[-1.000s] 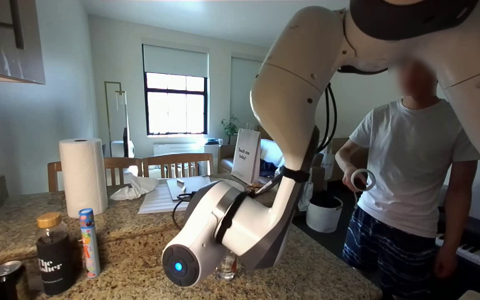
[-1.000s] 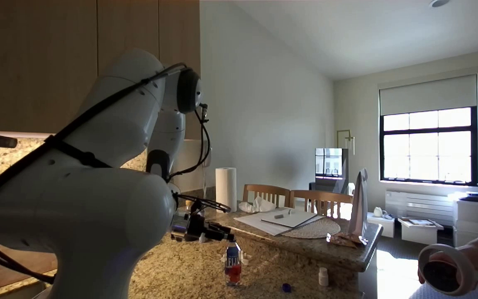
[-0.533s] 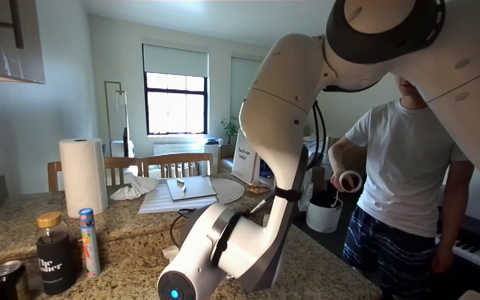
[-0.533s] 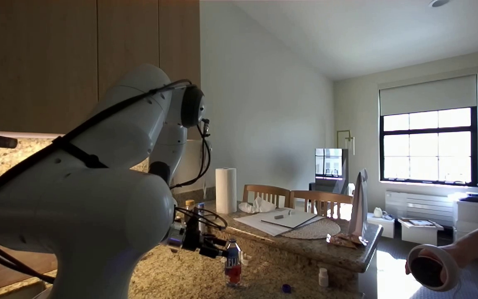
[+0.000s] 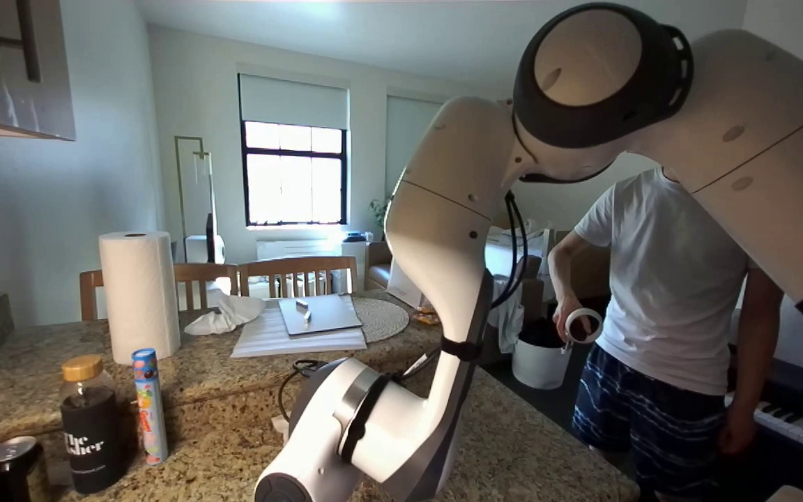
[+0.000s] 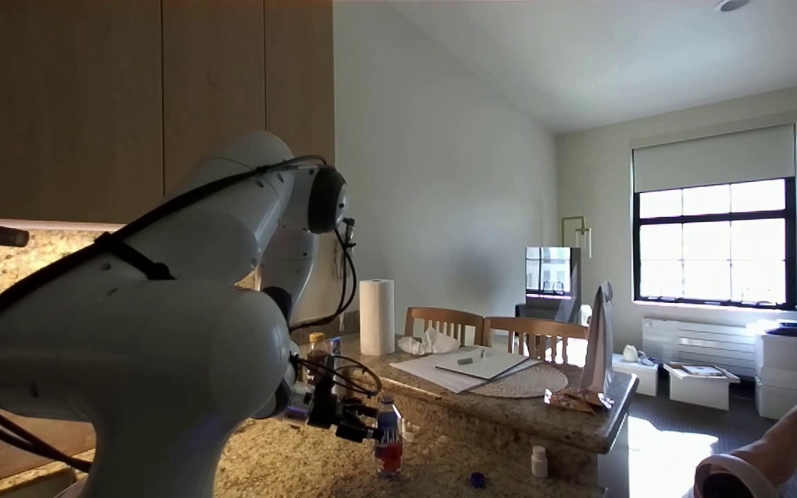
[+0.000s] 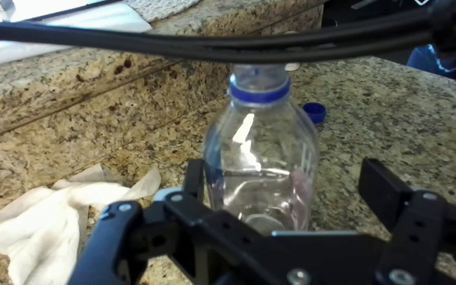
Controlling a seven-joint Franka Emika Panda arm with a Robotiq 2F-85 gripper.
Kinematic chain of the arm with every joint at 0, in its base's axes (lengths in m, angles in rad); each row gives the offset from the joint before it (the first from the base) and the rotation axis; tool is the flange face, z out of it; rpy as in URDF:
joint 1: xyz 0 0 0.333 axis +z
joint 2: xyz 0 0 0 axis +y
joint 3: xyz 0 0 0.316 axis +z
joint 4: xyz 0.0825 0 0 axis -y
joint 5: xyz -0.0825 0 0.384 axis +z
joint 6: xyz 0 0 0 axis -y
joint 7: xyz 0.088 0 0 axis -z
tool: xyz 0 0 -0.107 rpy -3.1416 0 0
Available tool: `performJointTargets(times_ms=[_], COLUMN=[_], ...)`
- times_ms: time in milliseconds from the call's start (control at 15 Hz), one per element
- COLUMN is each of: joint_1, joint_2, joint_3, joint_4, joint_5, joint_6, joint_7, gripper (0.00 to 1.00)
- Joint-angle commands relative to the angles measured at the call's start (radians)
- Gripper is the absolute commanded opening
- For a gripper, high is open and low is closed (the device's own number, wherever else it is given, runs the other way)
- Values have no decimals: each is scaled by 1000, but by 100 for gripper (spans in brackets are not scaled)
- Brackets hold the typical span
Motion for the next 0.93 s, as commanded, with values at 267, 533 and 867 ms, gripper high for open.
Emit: performJointTargets(times_ms=[267,533,867], joint_1=[46,51,44], joint_2=[91,96,101], joint_3=[-17,-39,-71], joint_4=[64,92,77], joint_5=[-109,-172,-201], joint_6=[-120,-174,-284], joint_7=[88,94,38], gripper=[100,96,66])
